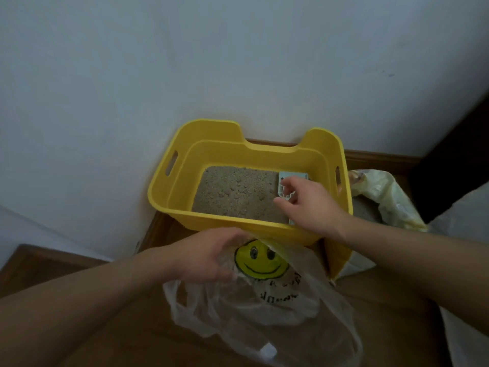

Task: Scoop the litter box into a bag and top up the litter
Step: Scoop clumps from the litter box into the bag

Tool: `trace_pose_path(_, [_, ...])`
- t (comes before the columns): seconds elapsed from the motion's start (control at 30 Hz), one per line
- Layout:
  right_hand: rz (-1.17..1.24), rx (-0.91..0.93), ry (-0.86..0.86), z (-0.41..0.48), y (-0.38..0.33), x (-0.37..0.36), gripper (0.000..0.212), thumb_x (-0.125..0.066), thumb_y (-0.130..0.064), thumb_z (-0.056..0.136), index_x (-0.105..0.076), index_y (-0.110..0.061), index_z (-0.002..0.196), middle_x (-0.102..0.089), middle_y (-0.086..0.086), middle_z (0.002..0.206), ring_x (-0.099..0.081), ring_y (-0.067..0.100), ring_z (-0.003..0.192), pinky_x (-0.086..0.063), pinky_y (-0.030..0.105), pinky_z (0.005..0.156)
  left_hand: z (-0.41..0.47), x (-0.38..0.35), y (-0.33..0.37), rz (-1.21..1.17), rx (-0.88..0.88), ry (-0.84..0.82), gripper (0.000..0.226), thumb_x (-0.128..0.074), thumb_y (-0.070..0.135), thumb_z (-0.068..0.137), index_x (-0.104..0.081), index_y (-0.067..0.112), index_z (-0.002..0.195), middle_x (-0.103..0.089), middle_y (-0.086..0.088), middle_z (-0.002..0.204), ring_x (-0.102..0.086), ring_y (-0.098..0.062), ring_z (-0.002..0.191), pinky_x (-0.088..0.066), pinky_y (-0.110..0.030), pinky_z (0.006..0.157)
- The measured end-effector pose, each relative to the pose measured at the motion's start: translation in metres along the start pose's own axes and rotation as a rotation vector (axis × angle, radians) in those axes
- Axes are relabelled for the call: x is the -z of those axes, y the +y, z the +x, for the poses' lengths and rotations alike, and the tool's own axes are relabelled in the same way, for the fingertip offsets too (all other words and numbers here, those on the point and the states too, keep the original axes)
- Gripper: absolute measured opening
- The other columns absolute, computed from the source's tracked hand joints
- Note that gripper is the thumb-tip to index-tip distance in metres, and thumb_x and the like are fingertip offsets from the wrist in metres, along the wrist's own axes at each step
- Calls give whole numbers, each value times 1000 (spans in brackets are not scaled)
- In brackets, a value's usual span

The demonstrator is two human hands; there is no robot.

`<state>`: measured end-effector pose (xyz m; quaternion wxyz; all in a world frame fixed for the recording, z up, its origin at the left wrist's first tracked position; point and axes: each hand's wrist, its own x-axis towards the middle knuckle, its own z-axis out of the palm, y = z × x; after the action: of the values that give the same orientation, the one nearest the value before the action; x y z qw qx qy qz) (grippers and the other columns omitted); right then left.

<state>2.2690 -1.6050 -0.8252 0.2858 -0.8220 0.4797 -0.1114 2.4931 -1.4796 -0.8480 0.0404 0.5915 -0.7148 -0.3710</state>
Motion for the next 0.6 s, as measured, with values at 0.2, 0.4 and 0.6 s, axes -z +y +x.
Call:
trace_pose_path(0.2, [-114, -131, -106, 26, 15, -10, 77, -65, -53, 88, -37, -15, 149, -55, 9, 141, -56, 25, 123, -52, 37, 98, -3, 3, -4, -40, -27, 25, 88, -79, 39, 79, -29, 34, 151, -38, 19, 150, -38, 4, 135, -35, -23, 114])
trace_pose_path(0.4, [-206, -199, -233, 41, 31, -21, 75, -63, -52, 90, -35, -21, 151, -47, 10, 150, -52, 28, 129, -48, 37, 101, -1, 2, -12, -132, -59, 52, 88, -80, 41, 78, -31, 37, 150, -42, 21, 146, -41, 9, 131, -39, -26, 111])
trace_pose_path(0.6, [-296, -250, -440, 54, 41, -31, 72, -55, -56, 93, -32, -25, 154, -34, 9, 157, -36, 28, 142, -34, 36, 112, 1, 4, -13, -235, -68, 65, 75, -82, 36, 77, -43, 36, 141, -53, 23, 135, -50, 9, 123, -46, -27, 105])
